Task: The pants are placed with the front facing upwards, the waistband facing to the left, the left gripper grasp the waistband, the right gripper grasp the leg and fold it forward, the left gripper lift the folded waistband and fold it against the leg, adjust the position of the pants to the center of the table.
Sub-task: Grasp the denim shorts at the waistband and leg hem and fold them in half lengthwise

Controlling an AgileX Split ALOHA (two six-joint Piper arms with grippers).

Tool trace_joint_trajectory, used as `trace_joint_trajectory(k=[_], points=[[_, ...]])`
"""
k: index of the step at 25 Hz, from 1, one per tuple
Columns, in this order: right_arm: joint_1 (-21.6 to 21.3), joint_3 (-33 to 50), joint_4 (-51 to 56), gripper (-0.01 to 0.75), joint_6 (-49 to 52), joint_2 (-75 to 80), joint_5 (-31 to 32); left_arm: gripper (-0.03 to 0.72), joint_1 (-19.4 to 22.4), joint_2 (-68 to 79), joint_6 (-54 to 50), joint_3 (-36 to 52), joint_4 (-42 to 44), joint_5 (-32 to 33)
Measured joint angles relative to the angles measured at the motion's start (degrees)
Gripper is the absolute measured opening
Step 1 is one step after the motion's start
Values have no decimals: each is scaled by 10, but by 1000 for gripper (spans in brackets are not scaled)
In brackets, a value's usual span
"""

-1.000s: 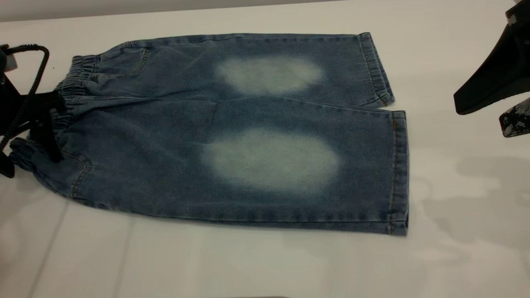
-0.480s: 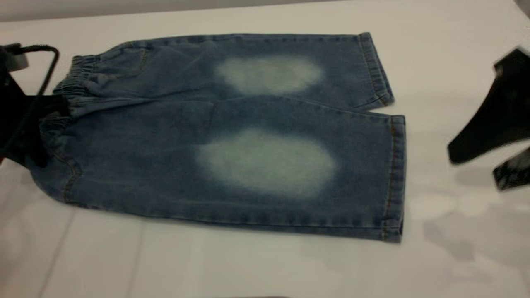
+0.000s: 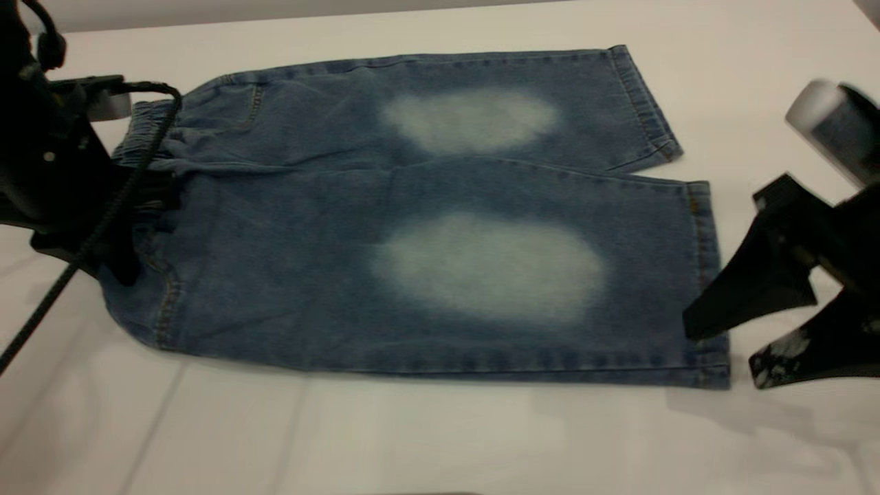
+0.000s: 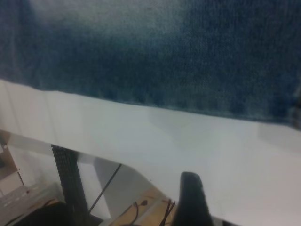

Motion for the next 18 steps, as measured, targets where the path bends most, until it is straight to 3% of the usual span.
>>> trace_joint_trajectory(k=[9,18], points=[[0,-8,70,444,-64,60,-58,52,-9,0,4,0,-5,13],[0,-40,80,435,-75,82,-32,52,-9,0,5,0,-9,15]])
